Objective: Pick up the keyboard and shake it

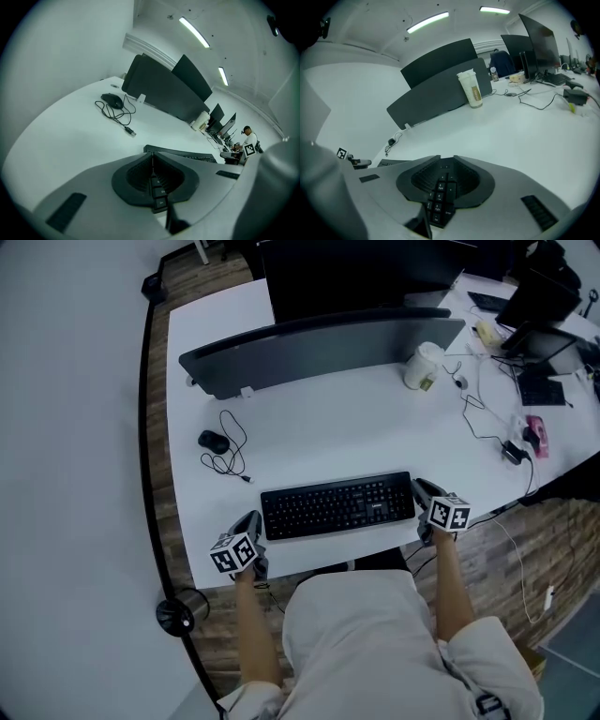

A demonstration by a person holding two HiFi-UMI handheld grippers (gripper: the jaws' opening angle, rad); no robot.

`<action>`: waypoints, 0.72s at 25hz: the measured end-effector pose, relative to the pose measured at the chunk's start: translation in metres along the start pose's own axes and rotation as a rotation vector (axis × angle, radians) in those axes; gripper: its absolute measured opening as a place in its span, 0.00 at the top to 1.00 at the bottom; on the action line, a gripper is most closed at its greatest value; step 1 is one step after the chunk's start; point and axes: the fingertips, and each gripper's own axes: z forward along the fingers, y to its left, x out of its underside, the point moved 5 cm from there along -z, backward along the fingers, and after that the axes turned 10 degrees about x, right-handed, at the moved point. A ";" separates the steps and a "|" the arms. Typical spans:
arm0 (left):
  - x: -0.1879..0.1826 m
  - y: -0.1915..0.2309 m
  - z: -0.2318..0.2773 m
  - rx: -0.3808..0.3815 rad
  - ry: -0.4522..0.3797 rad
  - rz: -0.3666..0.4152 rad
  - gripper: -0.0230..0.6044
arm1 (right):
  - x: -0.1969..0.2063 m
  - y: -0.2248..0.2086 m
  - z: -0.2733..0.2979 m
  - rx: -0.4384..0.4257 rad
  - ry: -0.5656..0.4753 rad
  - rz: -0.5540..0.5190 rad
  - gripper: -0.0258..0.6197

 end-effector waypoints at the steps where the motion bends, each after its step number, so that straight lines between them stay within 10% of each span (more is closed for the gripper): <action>1: 0.005 0.003 0.002 -0.013 0.000 -0.013 0.94 | 0.005 -0.003 0.003 -0.022 0.010 0.022 0.72; 18: 0.026 -0.002 0.043 -0.023 0.110 -0.040 0.52 | 0.032 0.009 0.033 -0.059 0.115 -0.040 0.52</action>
